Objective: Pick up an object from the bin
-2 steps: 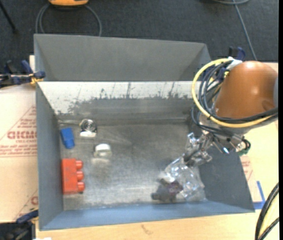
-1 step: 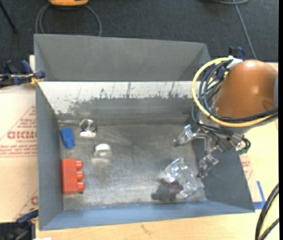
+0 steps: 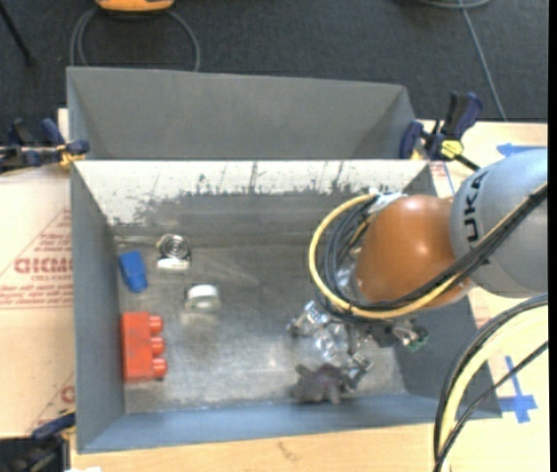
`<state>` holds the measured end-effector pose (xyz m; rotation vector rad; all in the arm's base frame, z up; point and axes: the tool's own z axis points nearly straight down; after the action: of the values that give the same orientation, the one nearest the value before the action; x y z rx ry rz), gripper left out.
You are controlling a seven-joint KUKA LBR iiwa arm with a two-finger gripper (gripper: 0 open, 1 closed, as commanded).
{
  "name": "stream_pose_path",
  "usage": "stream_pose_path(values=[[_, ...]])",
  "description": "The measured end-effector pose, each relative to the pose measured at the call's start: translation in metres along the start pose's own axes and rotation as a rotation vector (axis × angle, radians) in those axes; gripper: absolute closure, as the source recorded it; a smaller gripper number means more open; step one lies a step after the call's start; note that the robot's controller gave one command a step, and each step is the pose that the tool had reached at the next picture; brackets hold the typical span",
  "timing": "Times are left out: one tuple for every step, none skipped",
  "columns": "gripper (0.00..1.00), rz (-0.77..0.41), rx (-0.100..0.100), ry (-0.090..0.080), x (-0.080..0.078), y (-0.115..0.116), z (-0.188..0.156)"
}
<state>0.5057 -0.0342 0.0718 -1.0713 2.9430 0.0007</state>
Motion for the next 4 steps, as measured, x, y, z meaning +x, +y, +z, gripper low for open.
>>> stream_pose_path(values=[[0.00,-0.056,-0.002,0.005,-0.002,0.040,-0.044],[0.00,-0.329,-0.001,0.004,0.001,0.048,-0.021],[0.00,-0.671,-0.005,0.005,-0.014,0.067,-0.025],[1.00,-0.670,-0.005,0.005,-0.014,0.067,-0.024]])
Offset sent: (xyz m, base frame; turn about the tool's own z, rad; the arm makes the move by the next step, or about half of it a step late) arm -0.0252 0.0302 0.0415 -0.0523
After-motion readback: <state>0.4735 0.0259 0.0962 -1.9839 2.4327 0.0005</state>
